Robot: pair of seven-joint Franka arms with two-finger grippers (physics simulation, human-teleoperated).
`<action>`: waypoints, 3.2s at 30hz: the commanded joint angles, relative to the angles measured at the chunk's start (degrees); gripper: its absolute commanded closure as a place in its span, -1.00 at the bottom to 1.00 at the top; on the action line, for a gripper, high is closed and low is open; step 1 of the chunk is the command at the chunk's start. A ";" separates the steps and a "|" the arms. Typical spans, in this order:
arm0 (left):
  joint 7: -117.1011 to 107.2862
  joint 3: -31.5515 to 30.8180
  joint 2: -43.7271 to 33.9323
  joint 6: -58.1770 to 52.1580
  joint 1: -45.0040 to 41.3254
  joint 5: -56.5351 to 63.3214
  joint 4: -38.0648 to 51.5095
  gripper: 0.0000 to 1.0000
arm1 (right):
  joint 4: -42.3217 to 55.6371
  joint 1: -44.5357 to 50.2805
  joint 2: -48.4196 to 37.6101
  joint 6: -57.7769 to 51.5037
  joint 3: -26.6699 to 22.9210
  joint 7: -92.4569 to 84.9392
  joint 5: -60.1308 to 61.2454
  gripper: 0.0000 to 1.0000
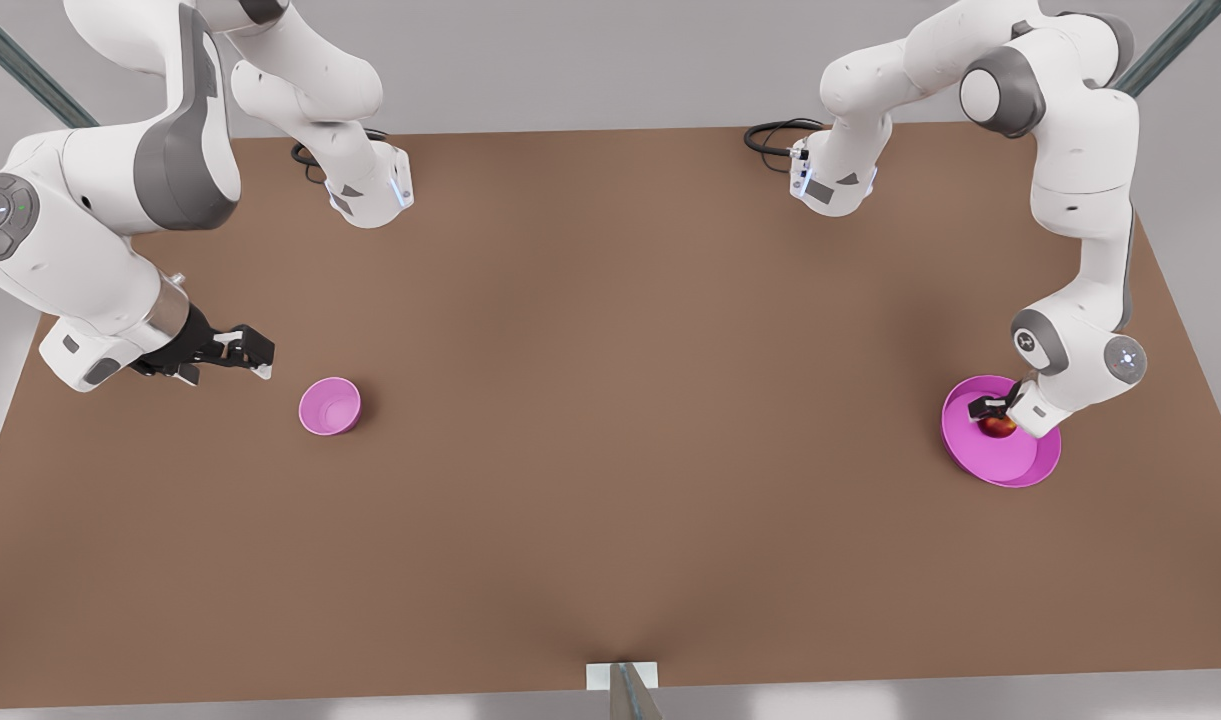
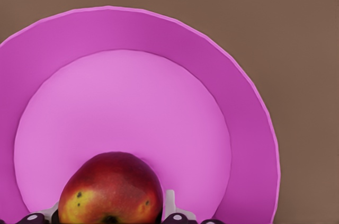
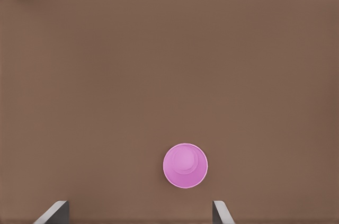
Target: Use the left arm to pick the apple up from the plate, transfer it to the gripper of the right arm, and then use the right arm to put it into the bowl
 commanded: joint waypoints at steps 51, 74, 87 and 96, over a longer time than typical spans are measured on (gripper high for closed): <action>-92.90 -29.36 0.18 -0.06 -28.77 -89.03 20.73 -0.36 | -1.38 -0.71 5.03 0.42 -0.42 -1.06 26.22 -1.00; -108.02 -31.11 19.08 14.98 -44.77 -93.16 43.59 -0.35 | -18.52 -1.67 26.13 22.66 8.98 -55.28 78.18 -1.00; -108.11 -31.03 18.90 15.33 -44.77 -92.90 43.50 -0.34 | -20.54 -6.60 27.18 11.93 13.38 -59.68 80.99 -1.00; -108.02 -31.03 18.90 15.33 -44.77 -92.90 43.50 -0.34 | -20.19 -4.14 28.06 12.81 14.52 -60.30 84.07 -1.00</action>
